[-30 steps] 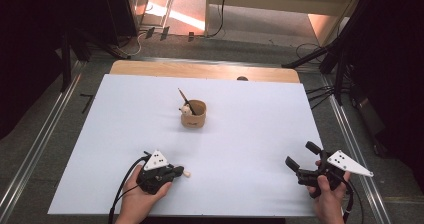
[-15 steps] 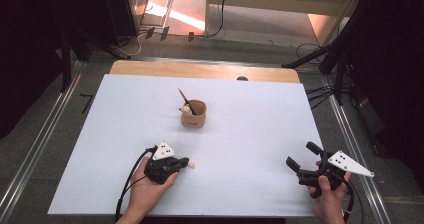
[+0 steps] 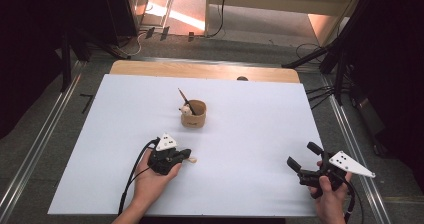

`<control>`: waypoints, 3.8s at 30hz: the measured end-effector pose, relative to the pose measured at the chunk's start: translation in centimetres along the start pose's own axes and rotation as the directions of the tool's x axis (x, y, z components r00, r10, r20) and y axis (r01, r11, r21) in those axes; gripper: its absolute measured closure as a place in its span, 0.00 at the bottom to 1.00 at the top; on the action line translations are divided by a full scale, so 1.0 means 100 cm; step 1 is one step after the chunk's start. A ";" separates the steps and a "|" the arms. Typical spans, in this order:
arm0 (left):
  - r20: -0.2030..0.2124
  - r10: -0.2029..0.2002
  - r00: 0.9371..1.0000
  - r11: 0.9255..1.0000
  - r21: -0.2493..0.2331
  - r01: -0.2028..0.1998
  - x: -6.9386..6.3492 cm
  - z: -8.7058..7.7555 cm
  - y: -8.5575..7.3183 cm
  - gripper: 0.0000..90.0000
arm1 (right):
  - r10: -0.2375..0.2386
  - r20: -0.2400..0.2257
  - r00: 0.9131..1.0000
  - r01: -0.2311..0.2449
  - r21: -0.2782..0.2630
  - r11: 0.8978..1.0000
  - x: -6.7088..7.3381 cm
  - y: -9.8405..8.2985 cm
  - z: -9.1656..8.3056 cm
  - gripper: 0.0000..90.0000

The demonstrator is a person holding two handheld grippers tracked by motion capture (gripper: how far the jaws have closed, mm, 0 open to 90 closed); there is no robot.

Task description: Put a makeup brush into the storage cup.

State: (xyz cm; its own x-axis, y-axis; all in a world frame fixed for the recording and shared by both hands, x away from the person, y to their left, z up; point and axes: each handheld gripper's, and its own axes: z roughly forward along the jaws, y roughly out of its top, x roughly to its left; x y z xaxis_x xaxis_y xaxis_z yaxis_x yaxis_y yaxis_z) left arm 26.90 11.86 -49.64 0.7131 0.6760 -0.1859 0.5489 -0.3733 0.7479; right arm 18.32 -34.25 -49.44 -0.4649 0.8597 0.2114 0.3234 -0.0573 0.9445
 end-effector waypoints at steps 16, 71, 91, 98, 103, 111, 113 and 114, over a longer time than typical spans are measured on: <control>-0.012 -0.016 1.000 0.999 0.039 0.016 -0.004 0.013 -0.008 1.00 | -0.002 0.003 1.000 0.002 -0.002 1.000 -0.001 0.000 -0.001 0.00; 0.059 0.113 0.992 0.994 -0.012 -0.112 0.023 -0.018 0.042 0.44 | -0.009 0.006 1.000 0.008 0.005 1.000 -0.001 -0.001 -0.003 0.00; 0.096 0.296 0.950 0.922 0.230 -0.311 0.054 -0.037 0.072 0.38 | -0.015 0.004 1.000 0.015 0.010 1.000 -0.001 -0.002 -0.001 0.00; 0.135 0.328 0.935 0.892 0.283 -0.354 0.058 -0.031 0.076 0.38 | -0.015 0.005 1.000 0.015 0.013 1.000 -0.001 -0.002 -0.001 0.00; 0.165 0.354 0.920 0.862 0.323 -0.390 0.059 -0.026 0.080 0.39 | -0.014 0.004 1.000 0.014 0.012 1.000 -0.001 -0.002 -0.001 0.00; 0.228 0.404 0.886 0.788 0.405 -0.463 0.059 -0.018 0.087 0.38 | -0.018 0.002 1.000 0.018 0.014 1.000 -0.001 -0.002 0.000 0.00; 0.247 0.416 0.875 0.766 0.423 -0.484 0.058 -0.016 0.087 0.37 | -0.017 0.002 1.000 0.017 0.014 1.000 -0.001 -0.002 0.000 0.00; 0.254 0.423 0.870 0.755 0.432 -0.493 0.057 -0.014 0.088 0.36 | -0.015 0.002 1.000 0.015 0.013 1.000 -0.001 -0.002 0.000 0.00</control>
State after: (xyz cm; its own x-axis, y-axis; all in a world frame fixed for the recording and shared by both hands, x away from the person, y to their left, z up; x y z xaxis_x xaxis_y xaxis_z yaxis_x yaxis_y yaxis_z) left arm 35.16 13.37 -43.23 0.9631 0.2692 -0.0074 0.2516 -0.8898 0.3808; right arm 18.24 -34.32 -49.68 -0.4682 0.8615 0.1964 0.3273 -0.0374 0.9442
